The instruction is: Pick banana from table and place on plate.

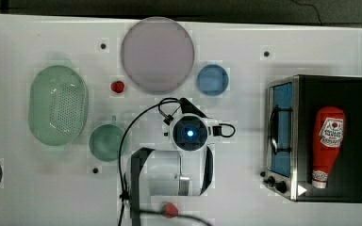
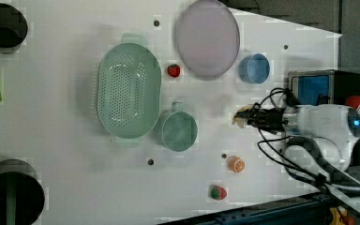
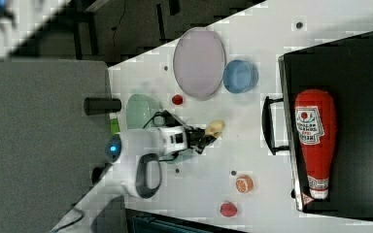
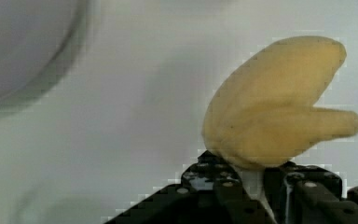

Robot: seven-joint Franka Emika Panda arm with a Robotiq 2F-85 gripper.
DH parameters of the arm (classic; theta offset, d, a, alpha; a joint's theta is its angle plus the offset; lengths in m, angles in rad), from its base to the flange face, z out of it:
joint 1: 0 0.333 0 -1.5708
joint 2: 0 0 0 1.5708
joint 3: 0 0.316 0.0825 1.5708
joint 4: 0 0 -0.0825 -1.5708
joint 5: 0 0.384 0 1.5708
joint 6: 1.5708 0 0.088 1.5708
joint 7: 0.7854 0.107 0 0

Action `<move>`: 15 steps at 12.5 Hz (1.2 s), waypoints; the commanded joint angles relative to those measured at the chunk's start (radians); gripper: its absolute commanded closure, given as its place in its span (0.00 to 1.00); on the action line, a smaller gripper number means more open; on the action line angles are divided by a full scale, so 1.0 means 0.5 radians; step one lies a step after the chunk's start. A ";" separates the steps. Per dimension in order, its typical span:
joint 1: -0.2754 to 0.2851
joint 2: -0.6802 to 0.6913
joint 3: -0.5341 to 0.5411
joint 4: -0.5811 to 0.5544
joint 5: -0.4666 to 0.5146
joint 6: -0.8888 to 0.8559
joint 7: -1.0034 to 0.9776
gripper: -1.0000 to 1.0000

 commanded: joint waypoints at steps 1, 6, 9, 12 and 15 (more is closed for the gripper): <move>0.002 -0.352 0.077 0.261 -0.031 -0.396 -0.029 0.75; -0.008 -0.695 0.038 0.621 -0.031 -1.294 -0.021 0.75; -0.001 -0.639 0.045 0.898 -0.031 -1.467 -0.008 0.75; 0.014 -0.346 0.101 1.184 -0.031 -1.443 0.037 0.75; 0.035 0.046 0.138 1.515 -0.036 -1.415 0.095 0.75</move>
